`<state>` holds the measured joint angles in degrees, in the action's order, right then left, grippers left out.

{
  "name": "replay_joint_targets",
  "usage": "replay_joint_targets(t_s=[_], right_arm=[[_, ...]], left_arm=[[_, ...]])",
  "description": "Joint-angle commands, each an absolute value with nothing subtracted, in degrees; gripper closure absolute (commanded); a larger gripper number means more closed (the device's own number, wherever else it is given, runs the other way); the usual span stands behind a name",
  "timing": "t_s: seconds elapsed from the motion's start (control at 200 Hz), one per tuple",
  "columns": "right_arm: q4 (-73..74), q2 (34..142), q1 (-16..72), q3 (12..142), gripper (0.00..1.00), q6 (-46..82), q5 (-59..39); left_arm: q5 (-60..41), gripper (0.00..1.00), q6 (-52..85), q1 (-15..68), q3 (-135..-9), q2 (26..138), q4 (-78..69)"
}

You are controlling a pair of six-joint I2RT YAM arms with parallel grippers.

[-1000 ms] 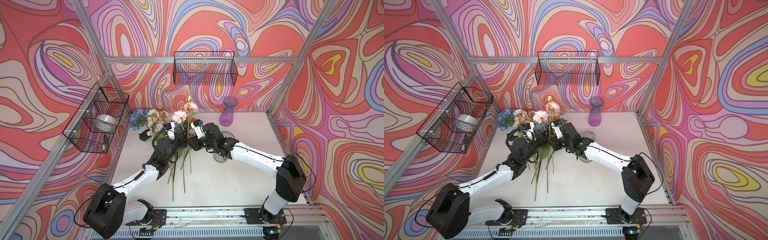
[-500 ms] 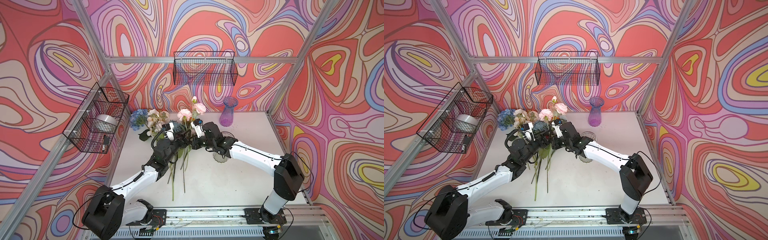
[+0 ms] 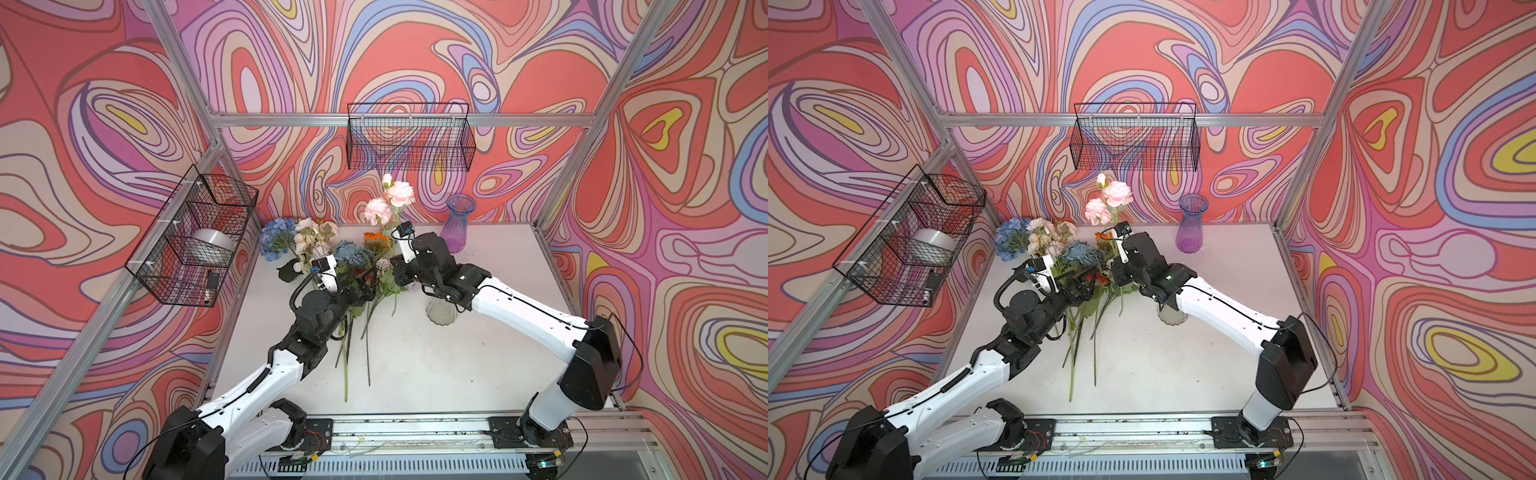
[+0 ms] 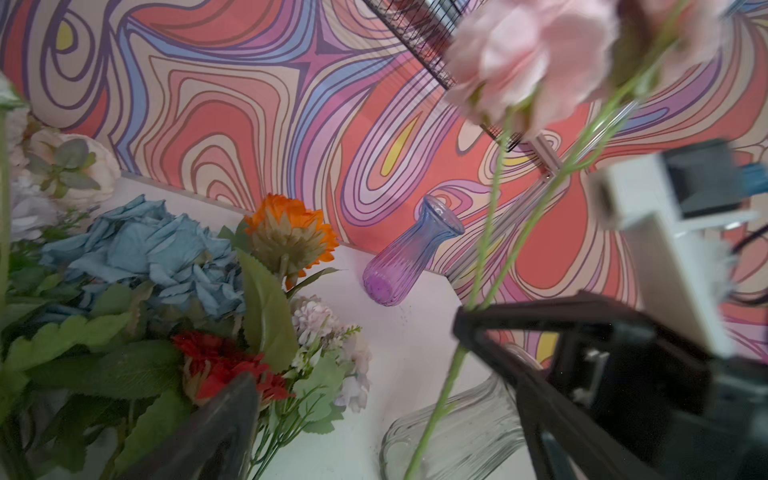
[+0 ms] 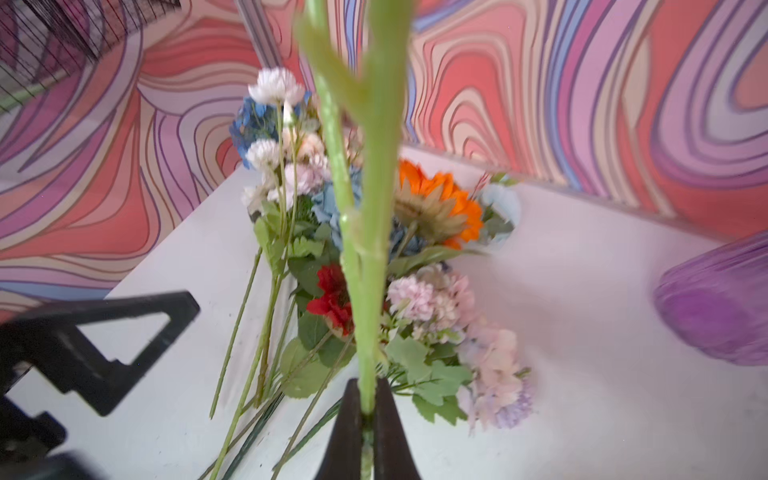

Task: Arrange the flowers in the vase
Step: 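Lift the pink peonies with the left gripper and pass them to the right gripper, then lower the pink peony stems into the clear vase with the right gripper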

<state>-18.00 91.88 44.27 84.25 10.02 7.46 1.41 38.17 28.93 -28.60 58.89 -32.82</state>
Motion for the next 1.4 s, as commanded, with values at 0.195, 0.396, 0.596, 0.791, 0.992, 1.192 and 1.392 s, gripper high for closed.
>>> replay_joint_targets(t_s=[0.195, 0.396, 0.596, 0.791, 0.992, 1.192, 1.392], right_arm=[[-15.22, 80.67, 43.63, 87.68, 1.0, -0.12, 18.96], [-11.94, 73.98, 43.43, 83.3, 1.0, -3.89, 27.2], [-13.27, 68.08, 43.21, 77.81, 1.0, -3.83, 33.21], [-13.39, 65.66, 41.22, 72.39, 1.0, -1.84, 33.22], [-12.75, 66.93, 35.53, 67.89, 1.0, 4.28, 26.08], [-11.21, 70.15, 33.29, 62.33, 1.0, 9.93, 19.41], [-11.91, 72.94, 33.28, 59.54, 1.0, 13.71, 15.31]], left_arm=[[-0.41, 0.0, 41.43, 29.09, -28.11, 66.71, -34.96], [-5.0, 0.0, 42.29, 30.09, -30.54, 72.24, -37.44], [-6.15, 0.0, 38.76, 33.22, -34.71, 75.17, -35.52], [-6.47, 0.0, 34.69, 36.73, -39.34, 77.84, -32.88], [-6.12, 0.0, 33.65, 38.49, -41.35, 79.37, -32.0], [-5.09, 0.0, 32.78, 38.67, -40.87, 78.32, -30.24], [-4.39, 0.0, 32.08, 38.67, -40.63, 77.96, -29.55]])
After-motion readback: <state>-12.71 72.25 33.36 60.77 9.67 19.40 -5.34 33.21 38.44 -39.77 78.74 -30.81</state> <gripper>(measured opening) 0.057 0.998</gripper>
